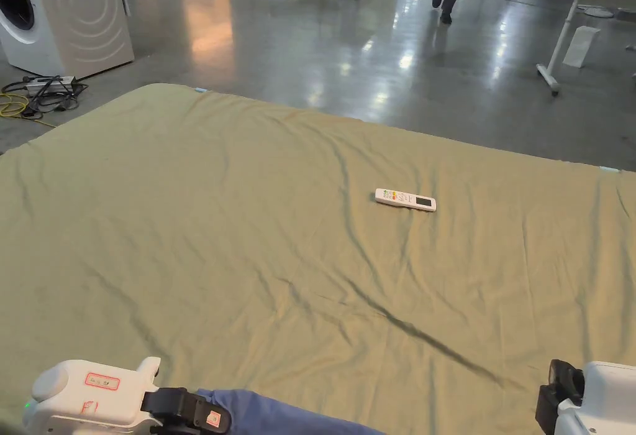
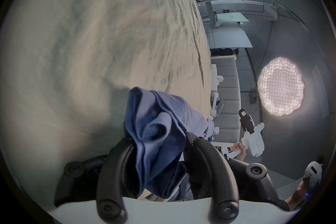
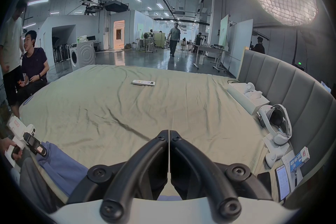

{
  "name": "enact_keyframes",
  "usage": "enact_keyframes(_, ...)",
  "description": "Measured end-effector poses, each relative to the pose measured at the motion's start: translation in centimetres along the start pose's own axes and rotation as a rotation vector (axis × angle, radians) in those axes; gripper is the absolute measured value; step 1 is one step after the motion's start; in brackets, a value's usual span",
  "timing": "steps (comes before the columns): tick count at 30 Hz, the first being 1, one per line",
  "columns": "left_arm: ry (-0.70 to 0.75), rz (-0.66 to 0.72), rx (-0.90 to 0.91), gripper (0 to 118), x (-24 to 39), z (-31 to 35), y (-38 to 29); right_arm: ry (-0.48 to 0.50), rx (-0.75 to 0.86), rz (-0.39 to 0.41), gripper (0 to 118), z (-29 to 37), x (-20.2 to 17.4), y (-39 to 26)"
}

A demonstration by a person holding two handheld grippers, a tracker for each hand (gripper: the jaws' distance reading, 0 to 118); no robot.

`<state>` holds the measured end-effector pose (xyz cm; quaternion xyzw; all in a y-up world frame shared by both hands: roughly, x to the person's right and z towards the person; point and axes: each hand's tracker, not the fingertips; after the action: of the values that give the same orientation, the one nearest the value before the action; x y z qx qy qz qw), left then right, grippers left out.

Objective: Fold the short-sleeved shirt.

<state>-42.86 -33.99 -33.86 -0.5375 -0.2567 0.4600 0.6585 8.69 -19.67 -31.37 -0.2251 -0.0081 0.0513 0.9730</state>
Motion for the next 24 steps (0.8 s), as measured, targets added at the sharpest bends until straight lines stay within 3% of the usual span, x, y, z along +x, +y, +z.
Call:
enact_keyframes(7, 0.141, -0.118, 0.021, 41, 3.6, -1.4, -2.1, 0.003, -0.015, 0.001, 1, 0.1, -0.2, -0.3)
enact_keyframes(9, 0.182, -0.110, 0.032, 35, 4.4, -1.8, -2.8, 0.007, -0.018, 0.004, 1, 0.1, -0.3, -0.4)
enact_keyframes(11, 0.211, -0.099, 0.049, 27, 2.0, 0.2, 1.2, 0.010, -0.020, 0.007, 1, 0.1, -0.5, -0.5)
enact_keyframes(12, 0.223, -0.104, 0.052, 9, 2.2, 0.1, 1.1, 0.011, -0.022, 0.009, 1, 0.1, -0.5, -0.5)
enact_keyframes(13, 0.285, -0.112, 0.071, 8, 2.5, 0.0, 0.9, 0.014, -0.023, 0.010, 1, 0.1, -0.6, -0.6)
enact_keyframes(20, 0.250, -0.084, 0.119, 8, 2.5, 1.1, 1.0, 0.019, -0.028, 0.006, 1, 0.2, -0.7, -0.8)
enact_keyframes(24, 0.235, -0.137, 0.141, 8, 5.1, 2.3, 0.0, 0.015, -0.024, 0.008, 1, 0.4, -0.5, -0.6)
